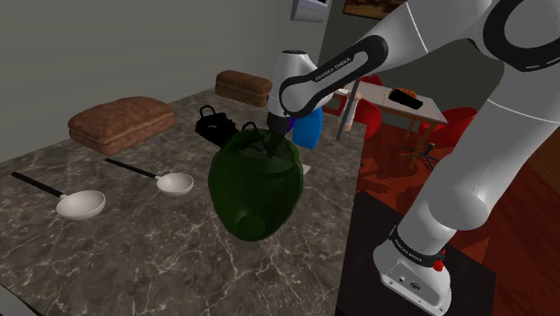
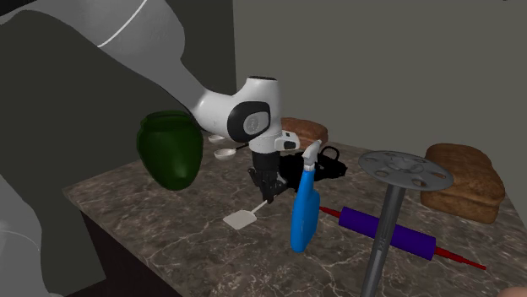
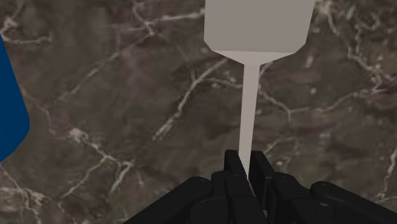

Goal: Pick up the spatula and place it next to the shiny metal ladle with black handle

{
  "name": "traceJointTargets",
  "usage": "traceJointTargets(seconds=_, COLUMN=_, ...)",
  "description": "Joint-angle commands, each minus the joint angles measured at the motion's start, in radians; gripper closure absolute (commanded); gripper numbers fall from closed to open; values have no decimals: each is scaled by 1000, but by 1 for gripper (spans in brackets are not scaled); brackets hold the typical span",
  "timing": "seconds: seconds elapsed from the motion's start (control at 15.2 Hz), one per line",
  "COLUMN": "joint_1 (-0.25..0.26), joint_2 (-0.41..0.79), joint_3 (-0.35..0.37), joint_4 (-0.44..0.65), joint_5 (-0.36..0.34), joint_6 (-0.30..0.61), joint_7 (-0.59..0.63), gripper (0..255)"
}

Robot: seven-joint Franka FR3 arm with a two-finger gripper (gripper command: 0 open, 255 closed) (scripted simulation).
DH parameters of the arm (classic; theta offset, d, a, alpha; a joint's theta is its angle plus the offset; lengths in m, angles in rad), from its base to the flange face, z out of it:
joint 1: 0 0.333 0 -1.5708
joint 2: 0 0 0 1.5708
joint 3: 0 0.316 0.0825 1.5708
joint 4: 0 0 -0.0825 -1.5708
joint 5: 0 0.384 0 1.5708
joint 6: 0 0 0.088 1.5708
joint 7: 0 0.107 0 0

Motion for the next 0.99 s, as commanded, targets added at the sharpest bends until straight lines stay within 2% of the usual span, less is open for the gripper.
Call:
traceJointTargets(seconds=0.0, joint_1=0, joint_2=0, joint_3=0, joint_4=0, joint_5=0, joint_6=0, joint_7=0, gripper=255)
traceJointTargets(seconds=0.33, joint_1=0, joint_2=0, joint_3=0, joint_4=0, joint_5=0, joint_6=0, joint_7=0, gripper=255)
traceJointTargets(seconds=0.92, joint_1=0, joint_2=-74, joint_3=-1, joint_4=50, joint_5=9, joint_6=-124, joint_7=-6, gripper=255)
